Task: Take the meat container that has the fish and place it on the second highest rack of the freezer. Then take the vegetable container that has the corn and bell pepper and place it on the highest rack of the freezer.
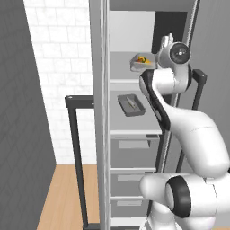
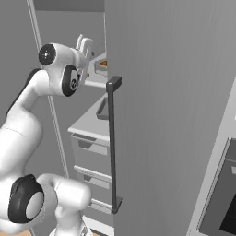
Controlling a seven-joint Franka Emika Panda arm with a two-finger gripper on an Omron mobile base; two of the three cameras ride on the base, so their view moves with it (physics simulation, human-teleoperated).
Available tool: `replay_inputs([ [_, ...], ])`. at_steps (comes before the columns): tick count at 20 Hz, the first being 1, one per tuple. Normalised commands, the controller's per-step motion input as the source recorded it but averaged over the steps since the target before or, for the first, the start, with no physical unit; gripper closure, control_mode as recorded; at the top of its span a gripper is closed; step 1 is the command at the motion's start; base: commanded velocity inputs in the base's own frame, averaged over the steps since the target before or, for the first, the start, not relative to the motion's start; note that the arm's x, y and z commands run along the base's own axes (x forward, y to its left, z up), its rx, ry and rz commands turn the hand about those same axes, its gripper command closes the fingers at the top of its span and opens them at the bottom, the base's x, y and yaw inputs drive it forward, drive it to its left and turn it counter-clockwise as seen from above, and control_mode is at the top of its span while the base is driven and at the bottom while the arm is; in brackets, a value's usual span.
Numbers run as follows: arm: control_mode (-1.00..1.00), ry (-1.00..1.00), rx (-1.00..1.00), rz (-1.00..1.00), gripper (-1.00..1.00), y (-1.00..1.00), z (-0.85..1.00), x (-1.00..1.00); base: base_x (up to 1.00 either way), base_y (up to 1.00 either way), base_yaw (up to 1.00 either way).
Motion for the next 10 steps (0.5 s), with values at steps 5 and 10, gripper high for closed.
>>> replay_inputs([
  [5, -1.00, 0.05, 0.00, 0.01, -1.00, 0.42, 0.51, -0.95, 0.00, 0.00, 0.00],
  [10, -1.00, 0.13, 0.00, 0.06, -1.00, 0.18, -0.05, -0.95, 0.00, 0.00, 0.00],
])
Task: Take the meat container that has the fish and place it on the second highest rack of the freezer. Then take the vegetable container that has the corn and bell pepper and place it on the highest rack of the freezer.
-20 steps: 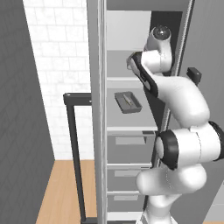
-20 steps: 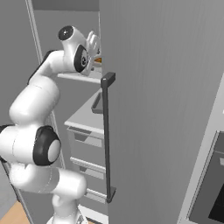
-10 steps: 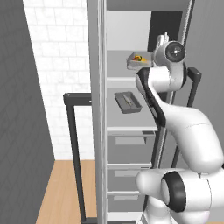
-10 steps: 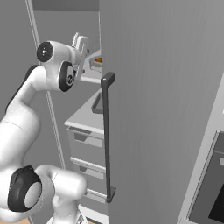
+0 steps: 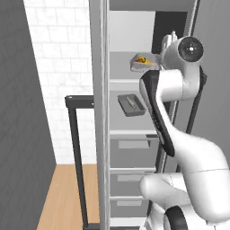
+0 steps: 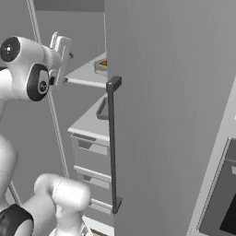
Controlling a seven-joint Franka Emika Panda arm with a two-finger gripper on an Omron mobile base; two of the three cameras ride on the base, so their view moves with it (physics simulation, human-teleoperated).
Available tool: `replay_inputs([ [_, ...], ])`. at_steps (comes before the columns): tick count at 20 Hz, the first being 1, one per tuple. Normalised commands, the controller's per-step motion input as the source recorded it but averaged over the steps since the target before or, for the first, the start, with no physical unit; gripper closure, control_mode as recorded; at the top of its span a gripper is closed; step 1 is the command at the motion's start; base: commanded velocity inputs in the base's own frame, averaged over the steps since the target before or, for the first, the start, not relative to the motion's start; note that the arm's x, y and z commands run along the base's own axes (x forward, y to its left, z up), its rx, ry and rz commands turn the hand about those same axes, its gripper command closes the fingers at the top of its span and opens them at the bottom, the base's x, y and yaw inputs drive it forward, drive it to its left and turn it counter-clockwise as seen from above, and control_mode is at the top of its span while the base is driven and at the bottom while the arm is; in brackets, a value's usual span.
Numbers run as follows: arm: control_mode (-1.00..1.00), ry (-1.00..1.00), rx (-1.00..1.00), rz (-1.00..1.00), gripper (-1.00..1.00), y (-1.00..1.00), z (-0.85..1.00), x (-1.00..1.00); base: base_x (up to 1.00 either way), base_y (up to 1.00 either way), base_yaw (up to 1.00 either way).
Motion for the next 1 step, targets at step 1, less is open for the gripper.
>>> replay_inputs([
  [1, -1.00, 0.16, 0.00, 0.05, -1.00, 0.02, -0.08, -0.96, 0.00, 0.00, 0.00],
])
